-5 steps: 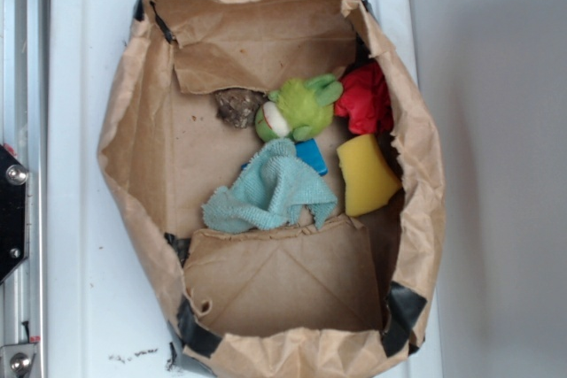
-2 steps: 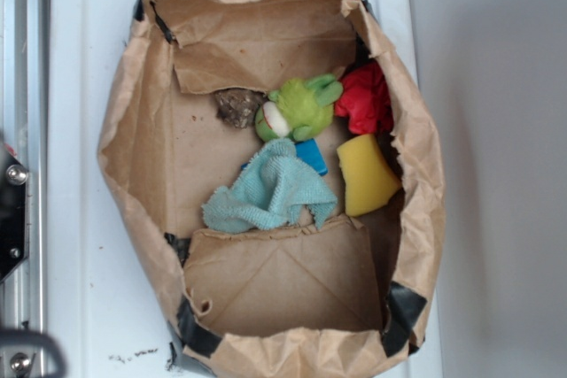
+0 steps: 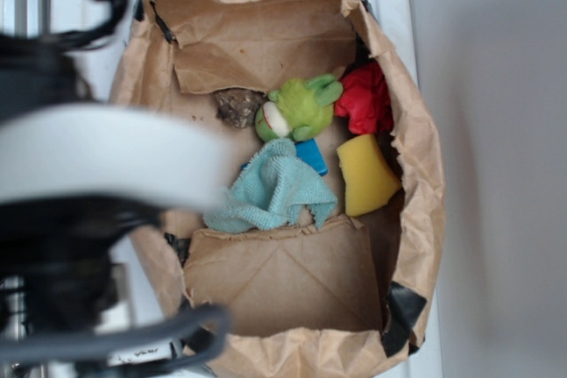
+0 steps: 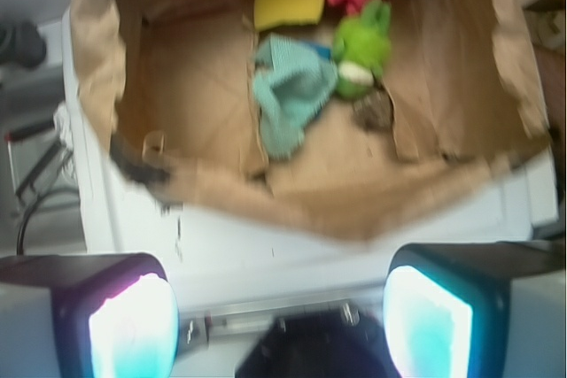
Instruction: Grab the blue cloth.
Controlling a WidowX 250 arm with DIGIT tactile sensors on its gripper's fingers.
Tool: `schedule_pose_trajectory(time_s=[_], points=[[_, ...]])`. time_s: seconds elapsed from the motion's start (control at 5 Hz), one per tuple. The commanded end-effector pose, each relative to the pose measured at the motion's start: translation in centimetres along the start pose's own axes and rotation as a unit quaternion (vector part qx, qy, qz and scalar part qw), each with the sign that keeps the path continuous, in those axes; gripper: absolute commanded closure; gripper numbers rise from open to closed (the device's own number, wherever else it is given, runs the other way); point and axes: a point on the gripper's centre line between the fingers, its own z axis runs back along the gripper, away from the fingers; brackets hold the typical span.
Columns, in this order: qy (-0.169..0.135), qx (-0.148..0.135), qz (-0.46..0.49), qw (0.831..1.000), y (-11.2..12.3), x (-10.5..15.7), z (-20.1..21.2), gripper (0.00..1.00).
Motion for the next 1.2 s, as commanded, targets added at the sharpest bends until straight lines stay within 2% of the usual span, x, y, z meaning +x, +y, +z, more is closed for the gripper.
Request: schedule_pose_trajectory(time_s=[0.0,0.2,0.4,1.0], points=[[-0.02,-0.021,-0.022,0.999,1.2,4.9,-2.4,0.0],[-0.016,-0.011,-0.028,0.999,1.4,6.0,-4.9,0.0],[-0.032,-0.04,-0.023,0.998,0.5,5.9,-6.9,0.0],[-0.032,-0.04,-0.023,0.998,0.5,5.9,-6.9,0.0]])
